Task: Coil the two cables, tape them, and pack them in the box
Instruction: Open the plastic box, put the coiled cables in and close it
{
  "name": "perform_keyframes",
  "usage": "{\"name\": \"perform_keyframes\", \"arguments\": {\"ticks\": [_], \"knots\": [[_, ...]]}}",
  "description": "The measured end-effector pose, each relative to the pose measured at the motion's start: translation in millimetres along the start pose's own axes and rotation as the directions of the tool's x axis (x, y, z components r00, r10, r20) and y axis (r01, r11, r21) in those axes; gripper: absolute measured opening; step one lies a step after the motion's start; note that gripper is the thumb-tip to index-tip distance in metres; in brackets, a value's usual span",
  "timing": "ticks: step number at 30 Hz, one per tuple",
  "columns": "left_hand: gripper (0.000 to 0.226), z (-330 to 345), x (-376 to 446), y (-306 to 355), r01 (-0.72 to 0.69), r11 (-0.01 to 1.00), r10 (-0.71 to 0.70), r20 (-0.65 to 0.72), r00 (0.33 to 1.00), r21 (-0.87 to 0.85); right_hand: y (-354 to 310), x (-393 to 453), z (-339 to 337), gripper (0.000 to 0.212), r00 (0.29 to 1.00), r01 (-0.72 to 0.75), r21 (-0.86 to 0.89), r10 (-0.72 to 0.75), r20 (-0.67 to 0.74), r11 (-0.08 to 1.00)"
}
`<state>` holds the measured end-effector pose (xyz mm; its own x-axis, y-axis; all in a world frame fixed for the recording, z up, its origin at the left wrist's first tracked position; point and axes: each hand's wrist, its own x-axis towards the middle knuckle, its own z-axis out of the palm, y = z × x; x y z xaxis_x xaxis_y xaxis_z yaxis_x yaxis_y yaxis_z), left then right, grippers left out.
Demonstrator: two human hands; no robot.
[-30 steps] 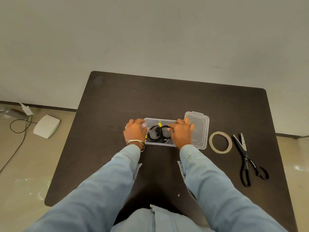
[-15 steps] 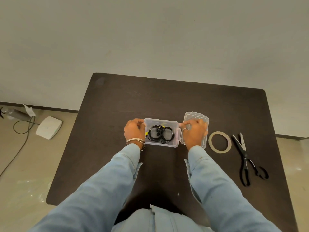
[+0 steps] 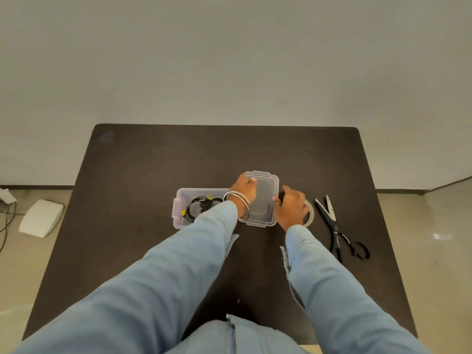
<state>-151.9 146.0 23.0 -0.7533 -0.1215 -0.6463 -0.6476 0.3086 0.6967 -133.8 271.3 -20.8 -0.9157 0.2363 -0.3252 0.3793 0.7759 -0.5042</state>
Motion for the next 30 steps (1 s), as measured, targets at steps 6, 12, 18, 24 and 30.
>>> {"name": "perform_keyframes", "arguments": {"ticks": [6,12,18,24,30], "knots": [[0.049,21,19,10,0.2,0.973,-0.194,-0.062,0.979,0.113,12,14,4,0.043,0.993,0.084,-0.067,-0.078,0.084,0.994],[0.054,22,17,15,0.217,0.974,-0.221,-0.071,0.973,-0.056,11,20,0,0.033,0.998,0.054,0.256,-0.062,0.023,0.965],[0.057,-9,2,27,0.185,0.911,-0.193,0.017,0.981,-0.369,-10,11,-32,0.047,0.997,0.05,0.635,0.001,-0.081,0.771],[0.069,-74,-19,27,0.168,0.835,-0.153,0.072,0.986,-0.525,-52,-20,-44,0.031,0.915,0.396,0.601,-0.353,-0.194,0.694],[0.035,-130,-38,-6,0.126,0.842,-0.179,-0.05,0.983,-0.525,-80,-55,-3,0.034,0.558,0.824,0.229,-0.813,-0.165,0.519]]}}
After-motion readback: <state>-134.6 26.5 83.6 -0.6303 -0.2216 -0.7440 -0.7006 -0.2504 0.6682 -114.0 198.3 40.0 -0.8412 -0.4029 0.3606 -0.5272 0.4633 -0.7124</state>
